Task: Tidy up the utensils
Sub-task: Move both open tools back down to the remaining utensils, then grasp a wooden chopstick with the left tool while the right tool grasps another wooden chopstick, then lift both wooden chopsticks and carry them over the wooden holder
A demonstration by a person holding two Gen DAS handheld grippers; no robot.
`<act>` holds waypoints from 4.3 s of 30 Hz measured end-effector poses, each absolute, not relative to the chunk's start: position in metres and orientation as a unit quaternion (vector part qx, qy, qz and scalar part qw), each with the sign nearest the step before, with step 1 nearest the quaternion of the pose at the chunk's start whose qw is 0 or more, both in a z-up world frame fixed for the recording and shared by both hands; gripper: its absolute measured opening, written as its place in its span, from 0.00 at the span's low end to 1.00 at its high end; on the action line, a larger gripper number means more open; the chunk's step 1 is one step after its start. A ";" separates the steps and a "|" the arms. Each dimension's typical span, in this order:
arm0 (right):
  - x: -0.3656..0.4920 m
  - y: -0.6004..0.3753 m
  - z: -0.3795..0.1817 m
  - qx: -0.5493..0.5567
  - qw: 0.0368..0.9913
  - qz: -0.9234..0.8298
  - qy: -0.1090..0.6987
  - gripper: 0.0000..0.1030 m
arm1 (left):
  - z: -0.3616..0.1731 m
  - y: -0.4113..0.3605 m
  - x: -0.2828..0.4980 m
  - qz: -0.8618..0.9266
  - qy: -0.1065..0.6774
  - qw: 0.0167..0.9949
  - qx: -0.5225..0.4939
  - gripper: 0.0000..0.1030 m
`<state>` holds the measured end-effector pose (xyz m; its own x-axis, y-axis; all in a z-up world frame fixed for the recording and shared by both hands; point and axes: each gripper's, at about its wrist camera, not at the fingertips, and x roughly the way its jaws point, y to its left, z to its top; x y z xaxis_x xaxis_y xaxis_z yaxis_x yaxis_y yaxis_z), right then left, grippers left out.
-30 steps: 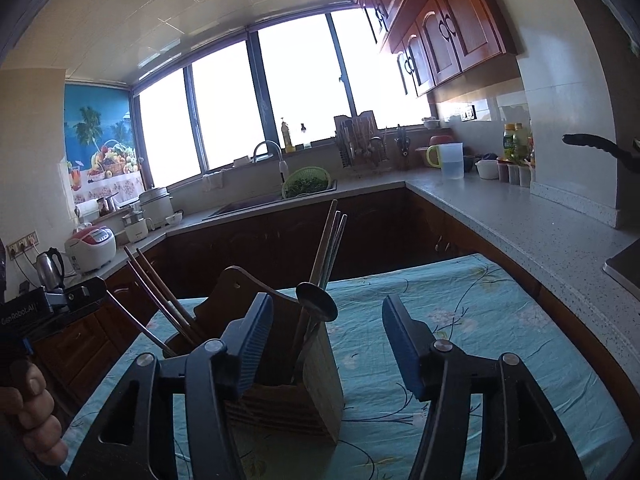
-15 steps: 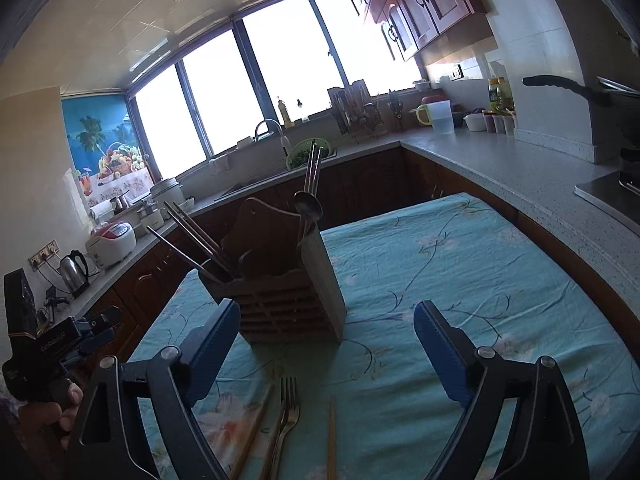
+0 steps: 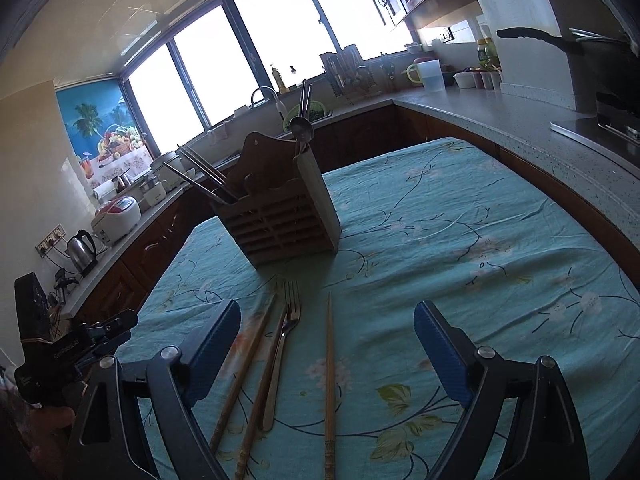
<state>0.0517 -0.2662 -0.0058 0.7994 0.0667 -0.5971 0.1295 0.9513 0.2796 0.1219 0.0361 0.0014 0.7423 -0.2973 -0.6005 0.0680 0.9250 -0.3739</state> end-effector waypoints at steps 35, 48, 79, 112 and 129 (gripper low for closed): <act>0.102 -0.257 -0.050 0.131 0.898 0.006 0.421 0.49 | -0.026 -0.034 0.159 -0.146 0.429 0.887 -0.088 0.65; 0.165 -0.252 -0.085 0.065 0.871 0.012 0.486 0.13 | -0.040 -0.079 0.233 -0.174 0.460 0.870 -0.038 0.47; 0.128 -0.243 -0.083 0.023 0.873 -0.003 0.488 0.17 | -0.058 -0.084 0.233 -0.149 0.480 0.864 0.008 0.12; 0.071 -0.252 0.119 0.093 0.962 0.036 0.253 0.05 | 0.096 0.042 0.101 -0.221 0.275 0.927 -0.125 0.04; 0.083 -0.252 0.123 0.090 0.963 0.040 0.252 0.05 | 0.106 0.032 0.116 -0.210 0.250 0.938 -0.120 0.04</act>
<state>0.0834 -0.2520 0.1226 0.8701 0.1229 -0.4772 -0.0324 0.9806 0.1934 0.1159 0.0318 0.1062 0.7872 -0.4532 -0.4182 0.3330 0.8832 -0.3303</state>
